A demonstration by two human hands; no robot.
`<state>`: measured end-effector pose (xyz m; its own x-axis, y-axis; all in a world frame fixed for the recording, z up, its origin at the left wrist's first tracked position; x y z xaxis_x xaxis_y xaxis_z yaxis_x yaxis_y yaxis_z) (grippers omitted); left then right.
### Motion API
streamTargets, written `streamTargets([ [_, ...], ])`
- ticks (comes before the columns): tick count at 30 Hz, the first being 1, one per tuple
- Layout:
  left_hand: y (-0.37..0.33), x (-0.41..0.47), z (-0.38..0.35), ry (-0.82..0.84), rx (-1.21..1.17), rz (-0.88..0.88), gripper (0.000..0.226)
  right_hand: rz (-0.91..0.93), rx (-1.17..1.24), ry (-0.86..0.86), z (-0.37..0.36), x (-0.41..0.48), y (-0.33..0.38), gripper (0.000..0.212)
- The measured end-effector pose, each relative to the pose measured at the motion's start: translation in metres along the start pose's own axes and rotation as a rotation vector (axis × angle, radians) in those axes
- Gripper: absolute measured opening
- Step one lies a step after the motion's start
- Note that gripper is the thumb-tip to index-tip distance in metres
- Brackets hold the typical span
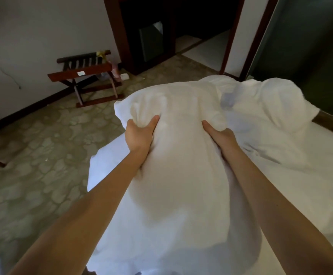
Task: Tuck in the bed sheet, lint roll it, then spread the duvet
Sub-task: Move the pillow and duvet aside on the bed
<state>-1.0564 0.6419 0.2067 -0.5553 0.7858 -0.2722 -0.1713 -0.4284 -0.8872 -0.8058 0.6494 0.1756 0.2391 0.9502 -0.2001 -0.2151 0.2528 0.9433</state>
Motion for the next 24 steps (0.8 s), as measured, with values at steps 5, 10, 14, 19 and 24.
streamTargets([
  [5, 0.004, 0.089, 0.01, 0.006, -0.028, 0.057, 0.06, -0.065, -0.088, -0.019, -0.074, 0.055, 0.003, 0.097],
  [10, 0.037, 0.183, 0.008, 0.035, 0.116, 0.129, 0.068, -0.107, -0.3, -0.054, -0.152, 0.102, -0.019, 0.086],
  [14, 0.12, 0.228, -0.005, 0.235, 0.574, 0.333, 0.084, -0.199, -0.587, 0.185, -0.216, 0.09, -0.094, 0.073],
  [19, 0.163, 0.232, -0.02, 0.36, 0.752, 0.353, 0.086, -0.073, -0.716, 0.161, -0.248, 0.076, -0.122, 0.073],
  [24, 0.156, 0.236, -0.025, 0.352, 0.83, 0.329, 0.087, -0.093, -0.732, 0.129, -0.245, 0.08, -0.115, 0.065],
])
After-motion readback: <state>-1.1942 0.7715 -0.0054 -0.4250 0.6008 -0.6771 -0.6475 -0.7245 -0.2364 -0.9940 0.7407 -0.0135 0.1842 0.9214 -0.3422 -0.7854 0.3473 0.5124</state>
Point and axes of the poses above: each hand's wrist, its own x-axis towards the middle knuckle, its own z-axis out of the back of the hand, y = z × x, the point moved 5 cm from there along x, towards the middle knuckle, and after that the axes turned 10 degrees about z, right-handed, at the moved point
